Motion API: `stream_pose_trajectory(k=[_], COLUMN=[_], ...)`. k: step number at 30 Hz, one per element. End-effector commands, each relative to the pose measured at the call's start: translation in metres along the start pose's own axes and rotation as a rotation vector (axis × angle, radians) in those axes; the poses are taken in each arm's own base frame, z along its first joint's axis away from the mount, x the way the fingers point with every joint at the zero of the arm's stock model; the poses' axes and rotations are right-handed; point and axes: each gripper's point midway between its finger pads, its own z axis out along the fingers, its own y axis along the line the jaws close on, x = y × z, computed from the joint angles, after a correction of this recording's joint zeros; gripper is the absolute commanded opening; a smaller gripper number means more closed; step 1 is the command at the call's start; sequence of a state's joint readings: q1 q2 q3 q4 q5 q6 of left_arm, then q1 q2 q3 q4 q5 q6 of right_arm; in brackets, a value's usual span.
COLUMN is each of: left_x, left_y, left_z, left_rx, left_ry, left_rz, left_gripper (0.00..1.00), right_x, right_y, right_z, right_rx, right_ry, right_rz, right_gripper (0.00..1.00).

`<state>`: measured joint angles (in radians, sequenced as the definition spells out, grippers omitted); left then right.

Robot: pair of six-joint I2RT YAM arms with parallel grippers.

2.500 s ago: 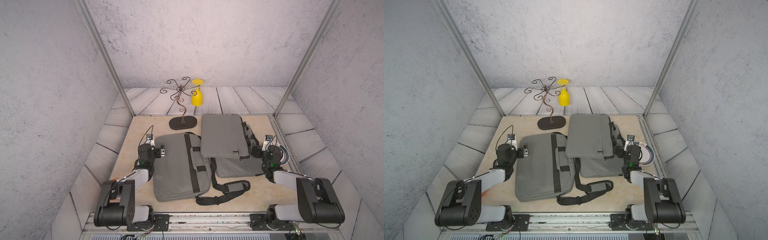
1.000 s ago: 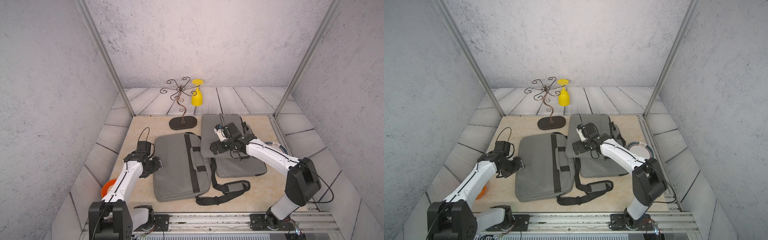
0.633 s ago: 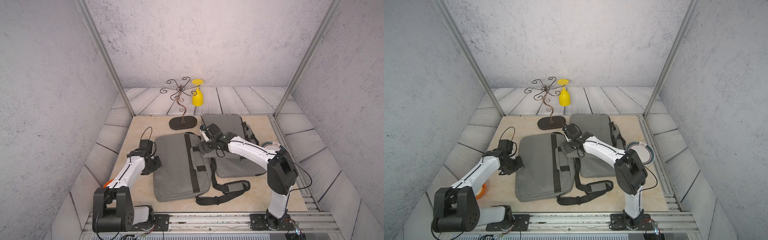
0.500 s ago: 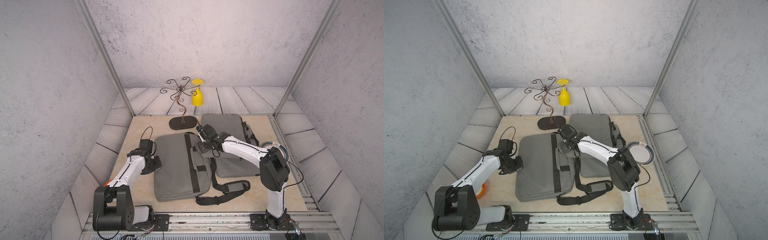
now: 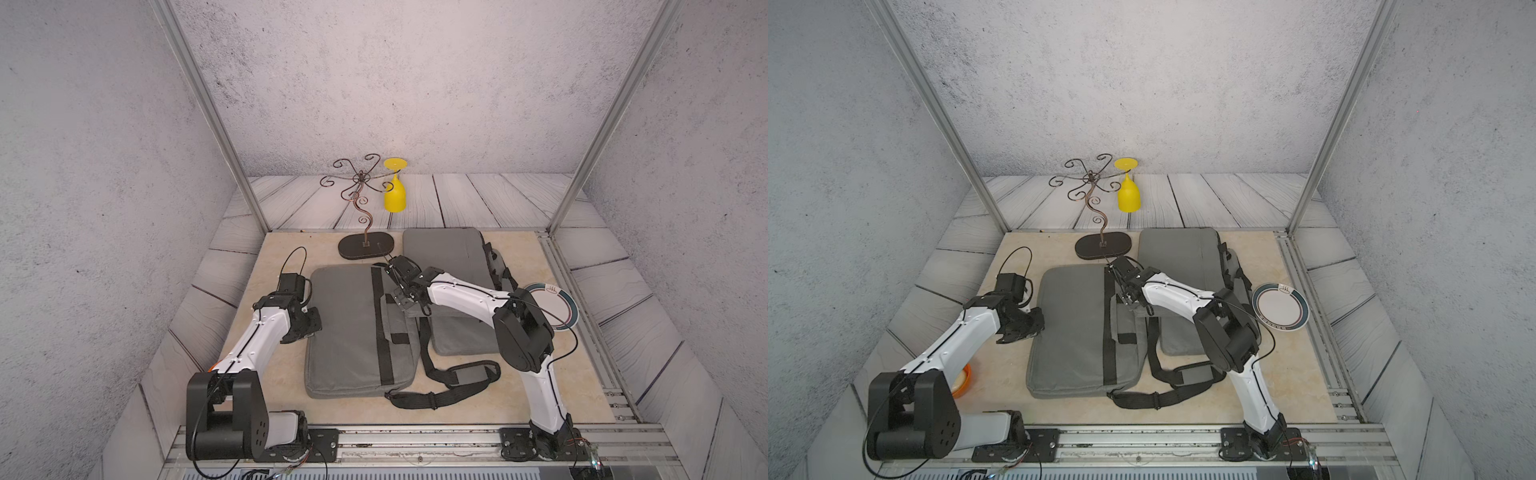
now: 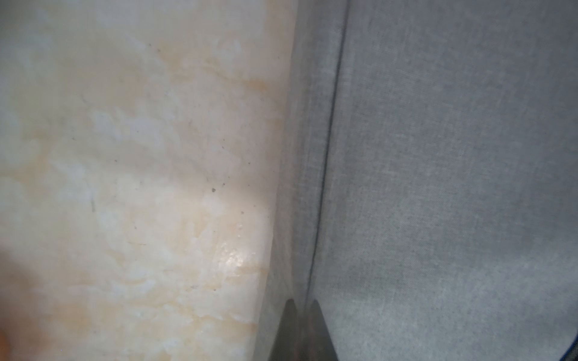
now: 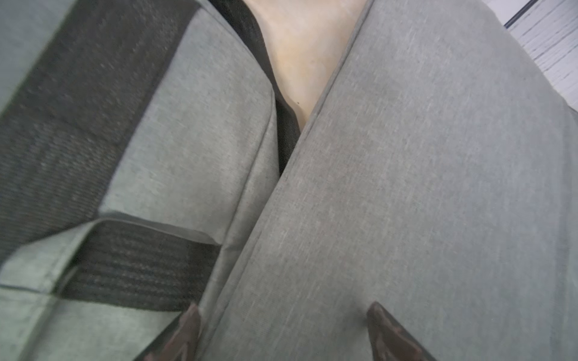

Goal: Open the zippered laptop bag and take out the laptop
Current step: Adjust the zippered laptop bag at the center of the board.

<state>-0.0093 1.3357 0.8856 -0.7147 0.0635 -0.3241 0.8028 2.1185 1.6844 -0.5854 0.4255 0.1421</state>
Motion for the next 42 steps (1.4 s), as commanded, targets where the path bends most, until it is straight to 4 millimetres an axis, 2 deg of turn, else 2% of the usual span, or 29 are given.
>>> stream_pose_trajectory(k=[1, 5, 9, 15, 18, 20, 24, 29, 34, 39, 42], left_x=[-0.033, -0.054, -0.075, -0.103, -0.117, -0.126, -0.138, -0.145, -0.147, -0.143, -0.140], left_y=[0.006, 0.009, 0.008, 0.007, 0.010, 0.010, 0.003, -0.002, -0.004, -0.006, -0.006], left_z=[-0.012, -0.014, -0.009, 0.003, 0.008, 0.012, 0.021, 0.030, 0.039, 0.042, 0.038], left_rx=[-0.064, -0.098, -0.106, -0.128, -0.144, -0.137, -0.099, -0.081, -0.073, -0.055, -0.054], left_ry=[-0.098, -0.136, -0.158, -0.161, -0.159, -0.153, -0.145, -0.125, -0.115, -0.105, -0.108], left_rz=[0.040, 0.068, 0.084, 0.136, 0.162, 0.160, 0.156, 0.162, 0.164, 0.155, 0.156], left_gripper=[0.00, 0.00, 0.00, 0.00, 0.00, 0.00, 0.00, 0.00, 0.00, 0.00, 0.00], right_x=[0.025, 0.032, 0.051, 0.061, 0.057, 0.048, 0.031, 0.028, 0.031, 0.031, 0.041], right_y=[-0.033, -0.058, -0.072, -0.080, -0.076, -0.066, -0.026, 0.022, 0.039, 0.071, 0.091], right_z=[0.010, -0.003, -0.009, -0.026, -0.037, -0.050, -0.076, -0.091, -0.077, -0.065, -0.053], right_rx=[0.118, 0.148, 0.143, 0.093, 0.037, -0.053, -0.338, -0.554, -0.580, -0.628, -0.628], right_ry=[0.074, 0.077, 0.103, 0.099, 0.077, 0.043, -0.005, 0.020, 0.072, 0.119, 0.177], right_rz=[-0.040, -0.011, 0.030, 0.086, 0.104, 0.157, 0.348, 0.471, 0.577, 0.679, 0.712], right_gripper=[0.80, 0.78, 0.77, 0.74, 0.73, 0.73, 0.73, 0.70, 0.66, 0.62, 0.60])
